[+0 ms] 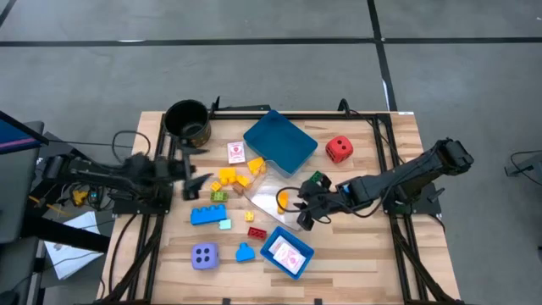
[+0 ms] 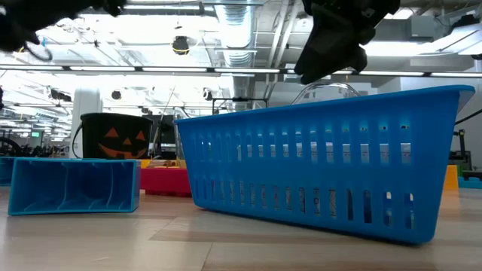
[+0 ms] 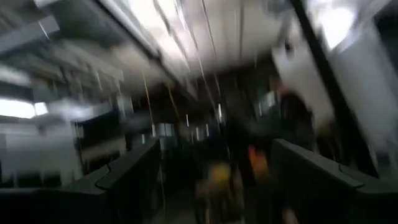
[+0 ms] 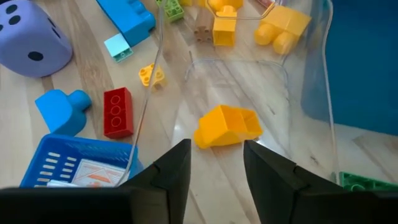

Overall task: Pick & Place Toys
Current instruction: Put the yellow game piece block into the transparent bin

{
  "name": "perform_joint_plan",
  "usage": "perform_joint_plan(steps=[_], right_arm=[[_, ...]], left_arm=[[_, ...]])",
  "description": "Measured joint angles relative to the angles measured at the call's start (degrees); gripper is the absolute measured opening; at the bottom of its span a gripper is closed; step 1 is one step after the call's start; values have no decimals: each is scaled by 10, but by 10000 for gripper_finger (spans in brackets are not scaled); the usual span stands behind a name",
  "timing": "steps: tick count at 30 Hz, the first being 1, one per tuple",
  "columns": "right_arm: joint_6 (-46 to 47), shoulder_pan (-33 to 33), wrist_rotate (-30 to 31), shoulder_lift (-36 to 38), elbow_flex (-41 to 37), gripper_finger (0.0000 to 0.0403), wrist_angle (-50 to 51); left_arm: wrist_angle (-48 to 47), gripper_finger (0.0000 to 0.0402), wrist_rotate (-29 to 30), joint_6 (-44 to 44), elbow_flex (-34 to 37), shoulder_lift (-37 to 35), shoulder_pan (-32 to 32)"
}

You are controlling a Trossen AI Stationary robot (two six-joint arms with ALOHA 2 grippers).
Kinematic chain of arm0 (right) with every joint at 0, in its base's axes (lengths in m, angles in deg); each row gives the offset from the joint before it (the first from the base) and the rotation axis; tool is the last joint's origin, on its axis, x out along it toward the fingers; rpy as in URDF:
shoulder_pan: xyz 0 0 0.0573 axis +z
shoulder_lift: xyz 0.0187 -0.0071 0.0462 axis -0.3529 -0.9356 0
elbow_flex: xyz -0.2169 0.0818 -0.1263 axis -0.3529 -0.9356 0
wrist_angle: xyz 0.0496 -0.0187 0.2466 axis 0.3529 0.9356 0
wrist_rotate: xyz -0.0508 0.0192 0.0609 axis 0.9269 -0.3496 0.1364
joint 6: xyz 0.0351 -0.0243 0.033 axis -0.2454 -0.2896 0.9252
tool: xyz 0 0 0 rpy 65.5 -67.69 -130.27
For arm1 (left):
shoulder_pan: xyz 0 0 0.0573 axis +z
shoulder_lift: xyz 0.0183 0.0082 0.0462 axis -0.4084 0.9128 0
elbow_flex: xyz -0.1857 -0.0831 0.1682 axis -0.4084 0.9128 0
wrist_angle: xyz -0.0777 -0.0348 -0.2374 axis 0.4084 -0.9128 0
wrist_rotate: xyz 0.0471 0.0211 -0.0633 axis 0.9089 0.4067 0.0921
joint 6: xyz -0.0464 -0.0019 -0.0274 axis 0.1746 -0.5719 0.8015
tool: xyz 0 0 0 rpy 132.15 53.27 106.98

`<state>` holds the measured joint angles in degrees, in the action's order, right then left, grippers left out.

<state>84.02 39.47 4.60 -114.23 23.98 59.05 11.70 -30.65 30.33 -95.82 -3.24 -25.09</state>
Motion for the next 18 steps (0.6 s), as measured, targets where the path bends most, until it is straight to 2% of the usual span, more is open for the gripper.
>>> perform_joint_plan(steps=[4, 7, 10, 18], right_arm=[[-15, -7, -2, 0, 0, 139, 0], [-28, -11, -5, 0, 0, 139, 0], [-34, -15, -11, 0, 0, 137, 0], [-46, -18, -16, 0, 0, 136, -1]], left_arm=[[-289, 301, 46, 2, -75, 14, 23], [-427, 301, 113, 24, -103, 29, 39], [-495, 301, 158, 39, -105, 41, 55], [-589, 301, 150, 80, -105, 61, 88]])
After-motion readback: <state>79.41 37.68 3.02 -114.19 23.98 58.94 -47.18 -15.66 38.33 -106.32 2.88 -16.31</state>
